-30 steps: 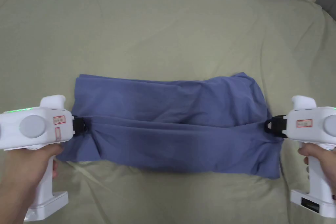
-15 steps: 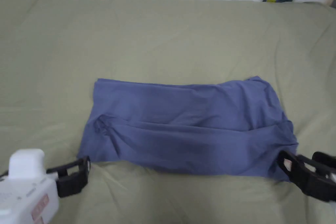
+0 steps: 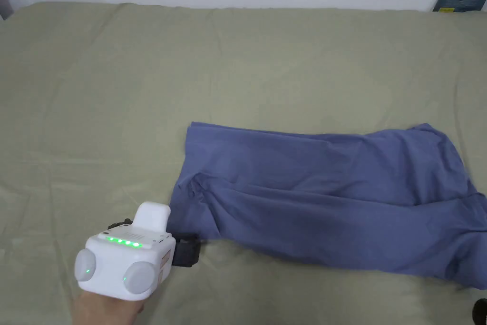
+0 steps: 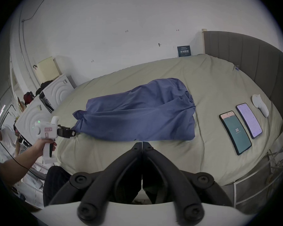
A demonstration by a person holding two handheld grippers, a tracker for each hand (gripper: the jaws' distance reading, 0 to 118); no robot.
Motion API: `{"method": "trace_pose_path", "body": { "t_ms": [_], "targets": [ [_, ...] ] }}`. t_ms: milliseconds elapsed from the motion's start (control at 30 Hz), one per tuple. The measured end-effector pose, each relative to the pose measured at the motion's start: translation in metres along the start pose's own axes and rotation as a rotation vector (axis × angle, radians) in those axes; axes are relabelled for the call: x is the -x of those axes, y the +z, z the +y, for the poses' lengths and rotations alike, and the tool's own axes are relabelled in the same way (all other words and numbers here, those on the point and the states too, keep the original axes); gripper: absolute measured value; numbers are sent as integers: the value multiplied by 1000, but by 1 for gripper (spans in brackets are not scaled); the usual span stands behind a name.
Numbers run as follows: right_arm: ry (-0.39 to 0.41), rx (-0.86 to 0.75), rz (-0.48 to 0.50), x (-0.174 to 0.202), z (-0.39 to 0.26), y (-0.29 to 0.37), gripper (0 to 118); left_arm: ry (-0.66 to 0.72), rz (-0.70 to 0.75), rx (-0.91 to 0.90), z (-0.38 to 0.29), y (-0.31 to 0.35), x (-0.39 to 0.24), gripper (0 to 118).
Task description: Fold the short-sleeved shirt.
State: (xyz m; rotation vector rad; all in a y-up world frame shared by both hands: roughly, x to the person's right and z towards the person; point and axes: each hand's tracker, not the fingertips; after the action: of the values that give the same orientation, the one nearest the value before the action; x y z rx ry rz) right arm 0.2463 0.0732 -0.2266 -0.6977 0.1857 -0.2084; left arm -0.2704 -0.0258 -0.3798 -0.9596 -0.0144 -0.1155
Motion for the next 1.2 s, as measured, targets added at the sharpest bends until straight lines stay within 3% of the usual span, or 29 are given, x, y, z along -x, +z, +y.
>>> {"method": "trace_pose_path", "body": {
  "t_ms": [133,167,200,233,300,400,500,533,567,600,633,667,700,800,900,933,967,1000,1033,1067,1133,1200],
  "targets": [
    [1,18,-14,-3,1,-3,0,-11,2,-14,-6,-34,-13,109],
    [-2,26,-21,-6,2,-5,0,-1,-24,-16,8,-13,-15,96],
    [-2,34,-29,-4,2,-5,0,17,-87,-5,12,-9,-17,66],
    [-3,39,-41,-6,2,-8,0,24,-119,-1,12,-6,-24,50],
    [-11,40,-66,-10,3,-13,0,-21,-66,-47,13,3,-26,13],
    [0,67,-116,-19,8,-29,0,23,-79,-85,17,19,-21,13],
    [108,133,-205,-27,12,-53,1,47,-77,-101,16,17,-7,13],
    [138,151,-234,-31,13,-62,7,46,-71,-103,18,19,-5,13],
    [154,150,-259,-37,14,-74,33,50,-73,-108,16,29,-18,13],
    [130,134,-229,-45,14,-84,94,59,-84,-110,17,31,-18,13],
    [112,131,-222,-53,15,-95,118,69,-91,-111,18,32,-17,13],
    [100,136,-210,-58,16,-105,117,73,-87,-116,19,33,-15,13],
    [141,85,-183,-58,16,-114,117,79,-92,-116,20,34,-19,13],
    [177,160,-242,-59,26,-144,117,90,-95,-105,21,32,-19,13],
    [112,262,-229,-95,11,-161,116,97,-96,-95,21,23,-15,13],
    [41,362,-193,-103,12,-165,104,99,-96,-90,21,20,-14,13],
    [-33,364,-152,-106,14,-166,60,104,-94,-81,19,18,-13,13],
    [-13,289,-232,-100,20,-158,41,106,-92,-77,17,16,-12,13],
    [-20,270,-142,-99,23,-152,26,109,-95,-70,15,14,-10,13],
    [-19,280,-129,-96,24,-148,16,134,-104,-59,11,13,-8,11],
    [-13,234,-191,-80,22,-130,16,177,-136,-46,6,20,-10,10],
    [-27,213,-151,-71,26,-114,15,187,-142,-54,2,31,-10,10]
  ]
}}
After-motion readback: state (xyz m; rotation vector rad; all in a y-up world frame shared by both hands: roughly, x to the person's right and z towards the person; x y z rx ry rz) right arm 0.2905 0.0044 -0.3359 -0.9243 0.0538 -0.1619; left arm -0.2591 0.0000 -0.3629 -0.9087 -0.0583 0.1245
